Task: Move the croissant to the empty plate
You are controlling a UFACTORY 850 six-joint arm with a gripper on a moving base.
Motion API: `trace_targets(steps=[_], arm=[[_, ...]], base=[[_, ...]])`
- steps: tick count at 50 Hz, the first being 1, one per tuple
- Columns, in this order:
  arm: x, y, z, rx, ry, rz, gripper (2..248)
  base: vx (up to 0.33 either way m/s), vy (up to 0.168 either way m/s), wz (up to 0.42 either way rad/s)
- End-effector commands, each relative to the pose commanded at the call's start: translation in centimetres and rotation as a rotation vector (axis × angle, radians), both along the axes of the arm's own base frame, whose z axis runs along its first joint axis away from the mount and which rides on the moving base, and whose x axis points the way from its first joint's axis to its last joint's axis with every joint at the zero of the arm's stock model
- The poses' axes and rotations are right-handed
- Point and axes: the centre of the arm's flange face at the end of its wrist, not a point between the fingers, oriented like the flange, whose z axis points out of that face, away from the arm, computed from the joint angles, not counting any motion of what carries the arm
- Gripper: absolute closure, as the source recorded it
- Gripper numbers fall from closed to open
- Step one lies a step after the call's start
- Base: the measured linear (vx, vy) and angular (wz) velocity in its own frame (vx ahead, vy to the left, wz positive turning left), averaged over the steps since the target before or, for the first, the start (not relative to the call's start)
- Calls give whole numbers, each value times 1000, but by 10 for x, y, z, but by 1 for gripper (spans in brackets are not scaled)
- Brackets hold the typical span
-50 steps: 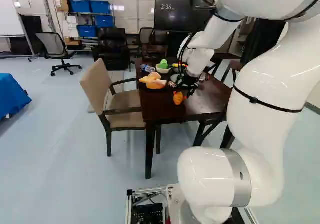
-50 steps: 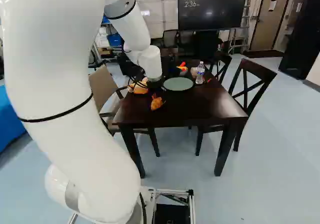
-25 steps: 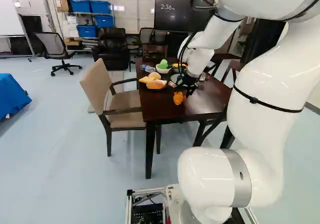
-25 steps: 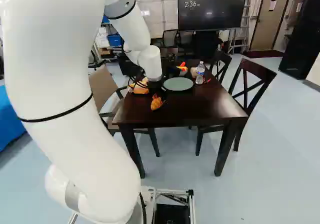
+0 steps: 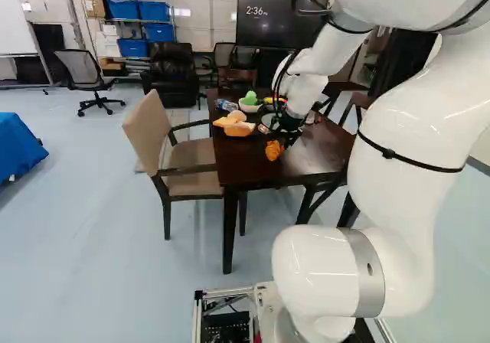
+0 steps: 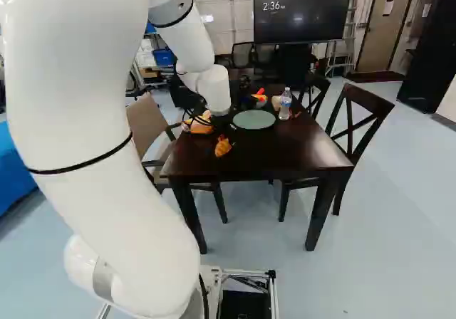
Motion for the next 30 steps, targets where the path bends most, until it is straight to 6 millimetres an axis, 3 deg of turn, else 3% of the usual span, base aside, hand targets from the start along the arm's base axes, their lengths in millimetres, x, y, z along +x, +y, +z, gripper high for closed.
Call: trace_targets(steps=[15, 30], arm=[[0, 0, 1, 0, -1, 0, 144], [-7, 1, 17, -6, -34, 0, 144]], base=[[0, 0, 0], [0, 0, 0]])
